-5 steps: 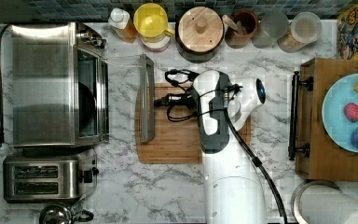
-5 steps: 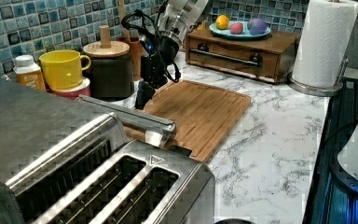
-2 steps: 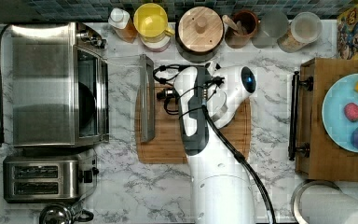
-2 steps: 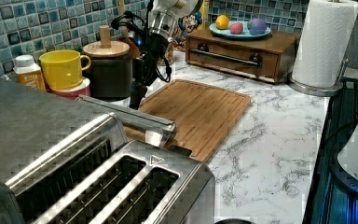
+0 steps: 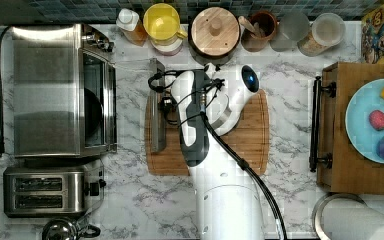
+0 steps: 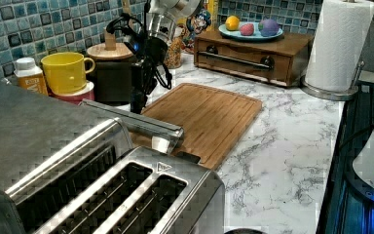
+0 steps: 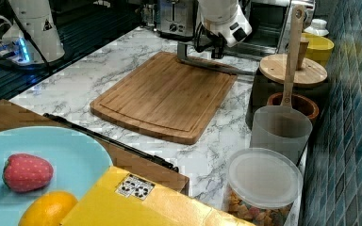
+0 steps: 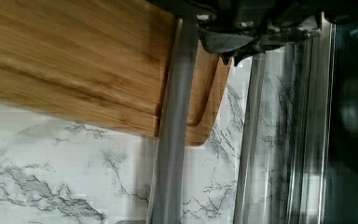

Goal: Close the oven.

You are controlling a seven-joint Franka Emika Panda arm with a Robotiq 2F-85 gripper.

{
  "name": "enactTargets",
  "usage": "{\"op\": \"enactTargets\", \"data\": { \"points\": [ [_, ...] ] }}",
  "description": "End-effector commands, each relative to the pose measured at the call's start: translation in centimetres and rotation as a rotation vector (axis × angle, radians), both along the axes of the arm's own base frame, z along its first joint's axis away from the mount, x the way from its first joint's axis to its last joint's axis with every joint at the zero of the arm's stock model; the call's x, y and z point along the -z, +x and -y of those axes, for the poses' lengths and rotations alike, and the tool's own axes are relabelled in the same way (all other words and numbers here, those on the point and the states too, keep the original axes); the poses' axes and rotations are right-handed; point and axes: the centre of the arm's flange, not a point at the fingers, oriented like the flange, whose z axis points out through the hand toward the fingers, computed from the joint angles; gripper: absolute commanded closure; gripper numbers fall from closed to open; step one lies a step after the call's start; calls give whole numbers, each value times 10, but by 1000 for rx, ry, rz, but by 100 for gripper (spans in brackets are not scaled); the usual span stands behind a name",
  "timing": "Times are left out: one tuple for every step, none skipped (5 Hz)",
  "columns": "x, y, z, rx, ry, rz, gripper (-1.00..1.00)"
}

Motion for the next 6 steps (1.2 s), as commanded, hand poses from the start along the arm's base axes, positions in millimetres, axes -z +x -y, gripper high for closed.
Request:
{"op": "enactTargets", "data": {
  "points": [
    [-30, 28, -41, -28, -37, -69, 100],
    [-35, 24, -52, -23, -1, -90, 100],
    [-49, 18, -57, 60, 18, -99, 100],
    [-69, 13, -68, 79, 66, -69, 100],
    [-98, 9, -87, 42, 100, -30, 100],
    [-124, 3, -104, 16, 102, 19, 100]
  ]
}}
